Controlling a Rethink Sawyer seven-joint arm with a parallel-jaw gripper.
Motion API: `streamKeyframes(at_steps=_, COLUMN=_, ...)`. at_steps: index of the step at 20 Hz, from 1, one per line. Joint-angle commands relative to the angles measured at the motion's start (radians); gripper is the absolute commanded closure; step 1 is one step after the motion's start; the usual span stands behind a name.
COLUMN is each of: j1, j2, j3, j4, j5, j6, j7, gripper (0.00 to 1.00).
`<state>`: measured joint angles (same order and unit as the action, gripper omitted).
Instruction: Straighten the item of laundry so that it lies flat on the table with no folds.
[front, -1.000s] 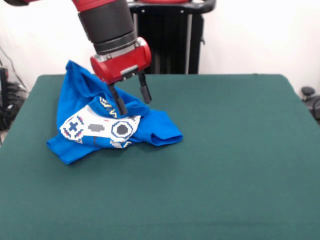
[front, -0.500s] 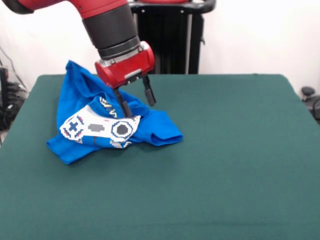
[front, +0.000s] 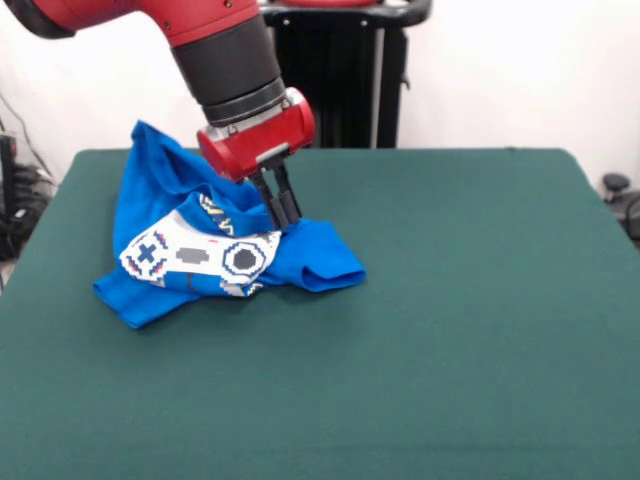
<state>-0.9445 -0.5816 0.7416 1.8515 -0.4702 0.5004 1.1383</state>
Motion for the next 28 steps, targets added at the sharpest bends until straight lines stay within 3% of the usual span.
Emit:
streamKeyframes(at_steps=1, j1=0.074, j2=0.011, j3=-0.048, j4=-0.013, j5=0.021, j6=-0.035, j7=0.164, gripper=1.00)
streamKeyframes(at_steps=19, j1=0.144, j2=0.060, j3=-0.147, j4=-0.058, j5=-0.019, j6=-0.126, j7=0.176, gripper=1.00)
streamKeyframes(at_steps=28, j1=0.228, j2=0.040, j3=-0.277, j4=-0.099, j5=-0.020, j6=-0.001, j7=0.150, gripper=1.00)
